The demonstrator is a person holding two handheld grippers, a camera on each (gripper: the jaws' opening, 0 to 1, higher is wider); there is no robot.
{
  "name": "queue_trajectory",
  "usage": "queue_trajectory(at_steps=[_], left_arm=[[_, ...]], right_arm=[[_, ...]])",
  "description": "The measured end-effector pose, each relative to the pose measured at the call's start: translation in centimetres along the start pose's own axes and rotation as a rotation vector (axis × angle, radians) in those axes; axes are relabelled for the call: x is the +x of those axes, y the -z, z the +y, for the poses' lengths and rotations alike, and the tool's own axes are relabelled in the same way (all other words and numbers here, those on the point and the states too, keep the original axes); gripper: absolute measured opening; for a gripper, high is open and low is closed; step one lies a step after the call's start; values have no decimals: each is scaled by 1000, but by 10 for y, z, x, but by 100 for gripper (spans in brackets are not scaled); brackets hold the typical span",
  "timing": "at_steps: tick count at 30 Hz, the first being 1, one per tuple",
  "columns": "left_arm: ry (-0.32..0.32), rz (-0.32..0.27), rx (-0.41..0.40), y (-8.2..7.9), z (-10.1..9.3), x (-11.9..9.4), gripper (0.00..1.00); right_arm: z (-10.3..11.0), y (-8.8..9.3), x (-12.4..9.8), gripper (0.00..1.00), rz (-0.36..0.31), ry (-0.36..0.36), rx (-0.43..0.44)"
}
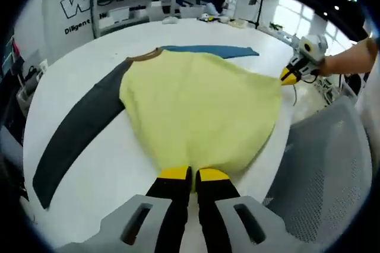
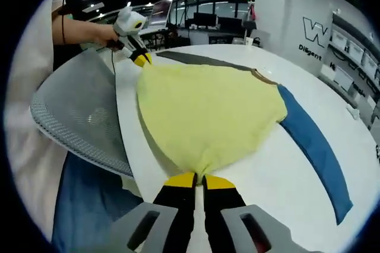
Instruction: Fold the garment on the visible template until the final outline fits inside the template.
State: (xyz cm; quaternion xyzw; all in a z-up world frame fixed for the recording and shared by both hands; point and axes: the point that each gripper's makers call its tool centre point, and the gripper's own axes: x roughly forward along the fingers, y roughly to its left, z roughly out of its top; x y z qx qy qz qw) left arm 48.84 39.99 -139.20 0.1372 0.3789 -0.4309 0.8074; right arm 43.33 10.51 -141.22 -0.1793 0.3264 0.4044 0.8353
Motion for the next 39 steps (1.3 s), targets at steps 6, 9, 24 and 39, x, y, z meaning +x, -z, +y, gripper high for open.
queue_trajectory(at_steps=[6,9,24,39], left_arm=[[8,117,72,28,-12,18,3],[26,103,35,31,-17,25,4],[-37,144,36,57,-18,12,34],[-37,159,53,67,-20,8,6]], right_arm=[[2,12,2,0,35,-2,5],[3,20,3,0,53,-6,4],[0,33,5,0,70,1,12],[8,33,3,0,68,-36,2]])
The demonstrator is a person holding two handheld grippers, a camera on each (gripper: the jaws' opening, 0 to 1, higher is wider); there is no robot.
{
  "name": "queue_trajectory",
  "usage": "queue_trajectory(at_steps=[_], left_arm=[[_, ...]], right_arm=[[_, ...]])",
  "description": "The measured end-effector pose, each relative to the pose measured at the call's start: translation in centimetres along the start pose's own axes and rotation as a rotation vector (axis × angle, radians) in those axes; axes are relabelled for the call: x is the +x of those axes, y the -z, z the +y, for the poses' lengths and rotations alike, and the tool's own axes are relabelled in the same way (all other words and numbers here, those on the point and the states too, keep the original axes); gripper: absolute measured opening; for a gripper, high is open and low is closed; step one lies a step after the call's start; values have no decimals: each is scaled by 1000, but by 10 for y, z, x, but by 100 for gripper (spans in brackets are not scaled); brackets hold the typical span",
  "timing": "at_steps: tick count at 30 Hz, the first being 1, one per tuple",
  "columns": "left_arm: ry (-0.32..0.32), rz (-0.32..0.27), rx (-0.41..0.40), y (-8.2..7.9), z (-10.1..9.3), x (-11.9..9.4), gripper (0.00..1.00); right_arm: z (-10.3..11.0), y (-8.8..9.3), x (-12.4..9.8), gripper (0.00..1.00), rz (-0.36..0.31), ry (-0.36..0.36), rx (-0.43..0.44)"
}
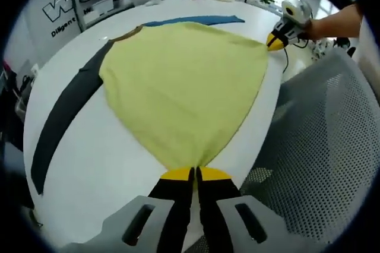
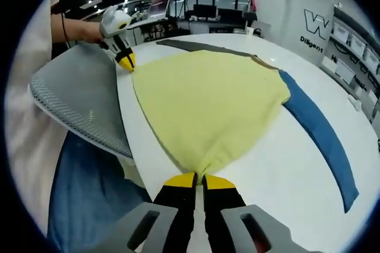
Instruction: Fold the garment on the visible template until the final outline fits inside the template.
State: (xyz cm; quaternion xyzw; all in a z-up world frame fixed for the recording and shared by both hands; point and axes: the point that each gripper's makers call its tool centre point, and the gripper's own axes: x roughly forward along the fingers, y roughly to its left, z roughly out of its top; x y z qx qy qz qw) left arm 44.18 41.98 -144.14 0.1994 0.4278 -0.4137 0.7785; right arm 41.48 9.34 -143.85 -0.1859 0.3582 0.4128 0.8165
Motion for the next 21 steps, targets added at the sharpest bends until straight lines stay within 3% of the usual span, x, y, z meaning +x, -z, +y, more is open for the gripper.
queue_trajectory(at_steps=[2,5,8,11,14,21], left_arm=[[17,19,3,4,-2,2,6],[45,48,-20,5,-5,1,11],[45,24,-40,-4,1,-3,24],[59,-24,-106,-17,9,-12,25],[24,-77,-146,-32,31,-22,27],[-70,-108,-149,-53,77,-15,31]], right_arm=[[7,4,3,0,3,-37,15],[5,3,0,0,0,-28,15],[2,3,-7,0,2,-43,47],[-6,-2,-19,3,-28,-41,95],[-27,-5,-31,4,-66,-3,158],[-116,17,-43,9,-72,197,295]])
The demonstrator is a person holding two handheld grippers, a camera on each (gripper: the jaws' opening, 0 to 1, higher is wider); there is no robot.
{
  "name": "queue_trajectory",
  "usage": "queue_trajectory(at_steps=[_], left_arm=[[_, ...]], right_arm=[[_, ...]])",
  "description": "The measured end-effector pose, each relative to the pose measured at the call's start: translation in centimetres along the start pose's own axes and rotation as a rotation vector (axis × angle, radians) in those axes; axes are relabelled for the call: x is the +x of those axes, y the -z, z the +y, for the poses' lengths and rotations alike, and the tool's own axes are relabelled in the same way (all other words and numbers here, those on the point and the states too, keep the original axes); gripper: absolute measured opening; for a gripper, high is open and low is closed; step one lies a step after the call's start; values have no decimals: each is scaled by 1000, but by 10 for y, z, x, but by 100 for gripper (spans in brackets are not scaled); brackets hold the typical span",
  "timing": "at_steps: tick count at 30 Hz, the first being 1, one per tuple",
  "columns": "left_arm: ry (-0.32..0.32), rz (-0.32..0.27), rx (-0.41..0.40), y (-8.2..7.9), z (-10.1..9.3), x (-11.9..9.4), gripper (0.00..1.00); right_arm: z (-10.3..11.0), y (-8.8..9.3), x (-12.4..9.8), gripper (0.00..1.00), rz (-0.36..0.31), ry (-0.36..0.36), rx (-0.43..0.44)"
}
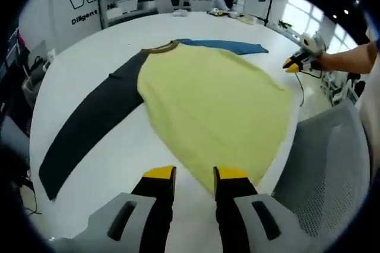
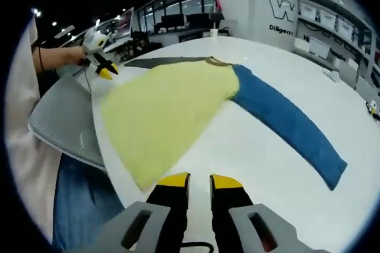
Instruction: Fold the garment on the visible template until the final outline fits inside the template.
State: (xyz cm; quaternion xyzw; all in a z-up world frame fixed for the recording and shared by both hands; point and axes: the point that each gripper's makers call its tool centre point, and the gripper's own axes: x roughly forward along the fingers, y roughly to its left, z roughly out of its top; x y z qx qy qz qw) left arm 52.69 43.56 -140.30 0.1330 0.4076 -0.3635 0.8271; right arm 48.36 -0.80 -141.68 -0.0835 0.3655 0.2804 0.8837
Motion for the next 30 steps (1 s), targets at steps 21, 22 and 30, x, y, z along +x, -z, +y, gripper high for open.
queue_trajectory(at_steps=[21,22,30], left_arm=[[-268,-60,-172,-61,129,41,64],[-278,-60,-186,-61,135,41,64],[-342,22,-257,-34,172,40,66]], right_arm=[[-188,-10,31,33,-17,409,313],[-188,-12,35,34,-29,401,333],[-190,-14,29,38,-27,393,289]])
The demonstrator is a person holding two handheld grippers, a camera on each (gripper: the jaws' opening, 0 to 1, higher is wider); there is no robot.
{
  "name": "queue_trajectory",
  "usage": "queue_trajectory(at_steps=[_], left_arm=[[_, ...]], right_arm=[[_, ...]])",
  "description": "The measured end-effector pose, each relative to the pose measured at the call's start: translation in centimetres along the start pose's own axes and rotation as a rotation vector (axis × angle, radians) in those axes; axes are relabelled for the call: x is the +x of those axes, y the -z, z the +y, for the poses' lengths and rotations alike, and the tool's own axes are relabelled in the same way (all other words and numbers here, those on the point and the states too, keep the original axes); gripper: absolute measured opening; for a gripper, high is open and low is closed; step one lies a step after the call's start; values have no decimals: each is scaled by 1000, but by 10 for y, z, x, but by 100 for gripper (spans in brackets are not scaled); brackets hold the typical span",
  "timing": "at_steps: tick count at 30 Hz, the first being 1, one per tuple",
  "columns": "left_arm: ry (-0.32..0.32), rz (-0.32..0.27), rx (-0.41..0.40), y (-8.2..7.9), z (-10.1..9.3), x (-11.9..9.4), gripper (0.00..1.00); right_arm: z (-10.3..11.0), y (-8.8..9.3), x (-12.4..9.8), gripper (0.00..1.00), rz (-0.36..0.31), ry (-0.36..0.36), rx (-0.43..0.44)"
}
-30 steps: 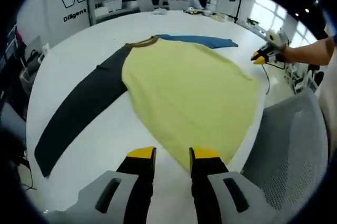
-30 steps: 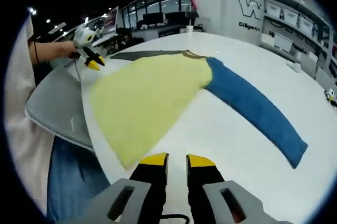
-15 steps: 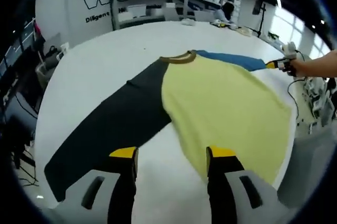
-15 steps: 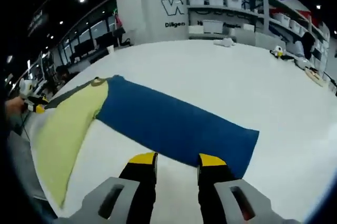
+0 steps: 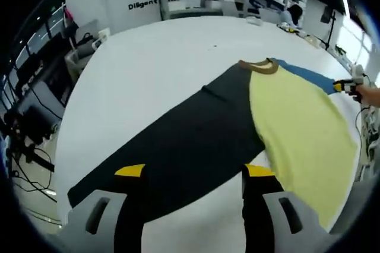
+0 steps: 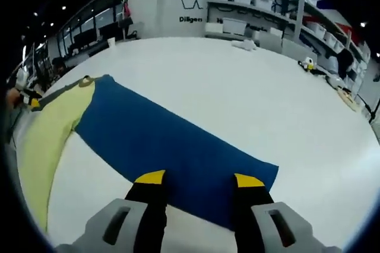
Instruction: Fold the garment on the visible template until the final outline fits inside the template.
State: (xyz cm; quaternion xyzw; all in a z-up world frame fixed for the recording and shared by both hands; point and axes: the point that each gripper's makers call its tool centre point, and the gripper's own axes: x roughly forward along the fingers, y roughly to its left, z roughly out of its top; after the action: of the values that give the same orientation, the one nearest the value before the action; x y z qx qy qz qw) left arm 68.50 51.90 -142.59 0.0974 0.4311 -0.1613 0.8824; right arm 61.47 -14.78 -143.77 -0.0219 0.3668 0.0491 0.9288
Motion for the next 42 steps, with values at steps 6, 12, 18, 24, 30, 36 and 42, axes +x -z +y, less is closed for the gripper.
queue_trajectory(at_steps=[6,12,18,24,30,36,42], left_arm=[[-33,38,-97,19,25,5,66],[-63,20,-160,19,44,4,65],[-101,16,-202,21,64,8,60],[-133,25,-244,29,68,1,57],[-163,7,-277,41,63,-8,57],[-189,8,-304,49,58,-19,59],[-202,13,-321,49,56,-22,60]], right_arm=[[-15,-7,10,35,-19,-7,-45],[-25,-11,15,35,-27,-30,-55],[-25,-13,16,37,-15,-42,-73],[-27,-8,11,42,-24,8,-29],[-29,-6,8,43,-29,38,-1],[-30,-5,7,42,-27,48,7],[-42,1,0,37,-35,84,40]])
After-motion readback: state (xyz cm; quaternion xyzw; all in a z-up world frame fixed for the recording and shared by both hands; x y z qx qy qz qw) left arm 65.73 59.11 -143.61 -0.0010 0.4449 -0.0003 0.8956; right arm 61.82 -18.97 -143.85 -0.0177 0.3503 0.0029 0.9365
